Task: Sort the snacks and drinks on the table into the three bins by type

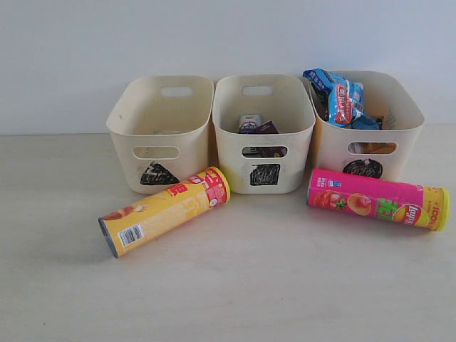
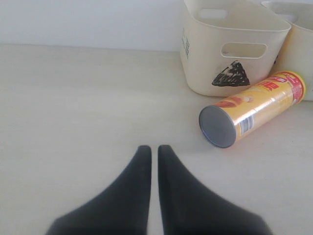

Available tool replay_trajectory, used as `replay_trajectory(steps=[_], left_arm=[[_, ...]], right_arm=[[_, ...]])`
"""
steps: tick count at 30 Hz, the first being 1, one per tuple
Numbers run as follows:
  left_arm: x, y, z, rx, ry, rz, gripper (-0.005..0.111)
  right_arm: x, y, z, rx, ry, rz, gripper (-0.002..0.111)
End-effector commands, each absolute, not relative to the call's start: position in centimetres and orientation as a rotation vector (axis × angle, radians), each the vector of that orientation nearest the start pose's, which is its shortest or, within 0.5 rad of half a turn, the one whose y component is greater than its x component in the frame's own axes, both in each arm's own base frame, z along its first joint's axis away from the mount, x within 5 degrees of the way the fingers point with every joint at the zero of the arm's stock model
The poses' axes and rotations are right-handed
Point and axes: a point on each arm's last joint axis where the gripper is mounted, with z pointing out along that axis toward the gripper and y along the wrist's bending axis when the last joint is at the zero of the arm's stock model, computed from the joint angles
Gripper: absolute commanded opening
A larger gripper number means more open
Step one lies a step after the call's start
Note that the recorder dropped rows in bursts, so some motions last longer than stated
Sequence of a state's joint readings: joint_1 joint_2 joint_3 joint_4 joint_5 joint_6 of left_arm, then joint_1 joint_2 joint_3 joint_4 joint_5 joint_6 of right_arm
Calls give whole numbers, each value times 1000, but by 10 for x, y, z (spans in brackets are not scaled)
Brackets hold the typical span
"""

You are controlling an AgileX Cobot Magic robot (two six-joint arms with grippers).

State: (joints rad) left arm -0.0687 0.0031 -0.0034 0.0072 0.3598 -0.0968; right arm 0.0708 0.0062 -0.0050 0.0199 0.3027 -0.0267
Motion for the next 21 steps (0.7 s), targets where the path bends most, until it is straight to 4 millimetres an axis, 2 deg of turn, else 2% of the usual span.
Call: replay_trajectory(steps=[1,21], left_arm=[[53,-3,181,-29,1845,-108,4],[53,-3,181,-29,1845,-108,4]], right_arm=[[54,4,185,-80,1792,43,0],[54,4,184,-73,1804,49,0]])
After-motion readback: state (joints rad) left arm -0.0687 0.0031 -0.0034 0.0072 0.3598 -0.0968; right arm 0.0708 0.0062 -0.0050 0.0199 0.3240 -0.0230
